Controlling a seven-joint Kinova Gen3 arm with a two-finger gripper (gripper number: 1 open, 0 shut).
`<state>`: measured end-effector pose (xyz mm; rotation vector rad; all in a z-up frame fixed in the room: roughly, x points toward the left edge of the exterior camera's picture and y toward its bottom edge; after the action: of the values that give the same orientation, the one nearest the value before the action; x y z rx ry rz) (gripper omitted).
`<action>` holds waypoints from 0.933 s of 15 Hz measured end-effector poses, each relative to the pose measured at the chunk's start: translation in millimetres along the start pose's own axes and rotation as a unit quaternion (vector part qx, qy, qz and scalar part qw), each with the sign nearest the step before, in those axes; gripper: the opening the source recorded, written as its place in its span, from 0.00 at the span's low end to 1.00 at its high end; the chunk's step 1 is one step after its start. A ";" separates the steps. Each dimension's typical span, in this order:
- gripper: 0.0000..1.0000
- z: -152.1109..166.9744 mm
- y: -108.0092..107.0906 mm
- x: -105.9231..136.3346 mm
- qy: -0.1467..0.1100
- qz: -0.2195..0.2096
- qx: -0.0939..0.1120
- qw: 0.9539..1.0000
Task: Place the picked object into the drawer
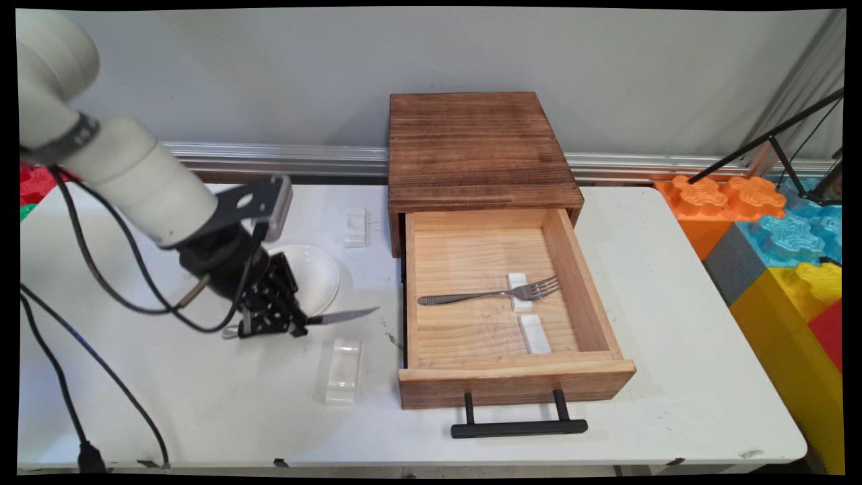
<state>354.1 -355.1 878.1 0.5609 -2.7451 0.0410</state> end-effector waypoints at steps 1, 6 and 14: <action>0.00 -7.5 -1.4 8.0 0.006 -0.002 0.002 1.000; 0.00 -31.5 -1.2 53.0 0.038 -0.004 0.001 0.999; 0.00 -26.4 2.8 125.5 0.074 0.005 -0.008 0.997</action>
<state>252.9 -397.2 944.8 0.5185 -2.6018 0.0603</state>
